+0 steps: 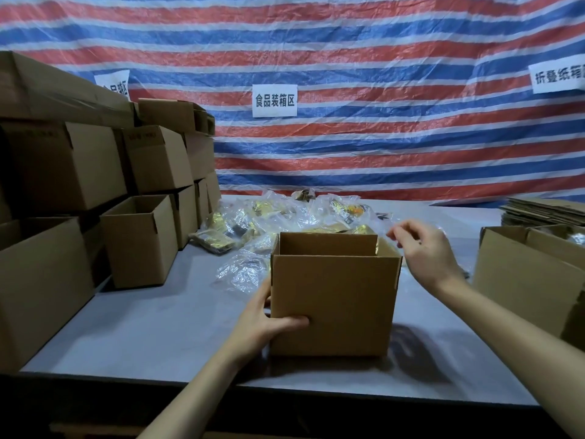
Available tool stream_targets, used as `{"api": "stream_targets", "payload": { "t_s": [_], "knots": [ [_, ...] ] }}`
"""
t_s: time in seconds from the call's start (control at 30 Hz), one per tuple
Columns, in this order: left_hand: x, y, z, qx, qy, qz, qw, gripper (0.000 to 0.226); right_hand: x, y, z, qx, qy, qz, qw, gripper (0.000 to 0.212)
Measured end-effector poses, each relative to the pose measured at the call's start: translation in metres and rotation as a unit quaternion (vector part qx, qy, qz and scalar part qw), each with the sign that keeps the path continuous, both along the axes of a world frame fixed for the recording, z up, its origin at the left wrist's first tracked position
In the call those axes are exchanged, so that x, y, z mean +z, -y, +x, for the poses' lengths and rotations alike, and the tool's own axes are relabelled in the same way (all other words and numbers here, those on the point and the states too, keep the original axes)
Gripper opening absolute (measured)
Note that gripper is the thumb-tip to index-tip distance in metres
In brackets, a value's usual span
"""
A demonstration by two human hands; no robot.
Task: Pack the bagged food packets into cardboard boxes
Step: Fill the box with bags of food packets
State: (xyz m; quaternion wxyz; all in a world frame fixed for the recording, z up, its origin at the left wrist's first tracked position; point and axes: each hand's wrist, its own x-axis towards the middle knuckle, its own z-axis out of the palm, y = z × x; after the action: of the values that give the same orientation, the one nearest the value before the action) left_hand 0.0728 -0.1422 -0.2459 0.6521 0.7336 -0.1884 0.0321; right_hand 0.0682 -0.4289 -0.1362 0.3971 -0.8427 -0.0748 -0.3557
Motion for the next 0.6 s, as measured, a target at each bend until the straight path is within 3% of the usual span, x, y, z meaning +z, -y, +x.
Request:
{"api": "stream_targets", "payload": {
  "t_s": [0.1, 0.27, 0.47, 0.6],
  "knots": [
    [0.000, 0.000, 0.000, 0.001, 0.005, 0.003, 1.000, 0.088, -0.040, 0.041, 0.013, -0.089, -0.115, -0.040, 0.989, 0.012],
    [0.002, -0.001, -0.002, 0.009, 0.003, 0.015, 1.000, 0.088, -0.103, 0.096, 0.019, -0.203, -0.256, -0.078, 0.942, 0.025],
    [0.001, -0.003, -0.003, 0.013, 0.005, 0.018, 1.000, 0.089, -0.110, 0.092, 0.028, -0.234, -0.327, -0.185, 0.897, 0.032],
    [0.000, -0.002, -0.003, 0.011, 0.000, 0.010, 1.000, 0.088, -0.112, 0.090, 0.024, -0.245, -0.276, -0.188, 0.910, 0.032]
  ]
}}
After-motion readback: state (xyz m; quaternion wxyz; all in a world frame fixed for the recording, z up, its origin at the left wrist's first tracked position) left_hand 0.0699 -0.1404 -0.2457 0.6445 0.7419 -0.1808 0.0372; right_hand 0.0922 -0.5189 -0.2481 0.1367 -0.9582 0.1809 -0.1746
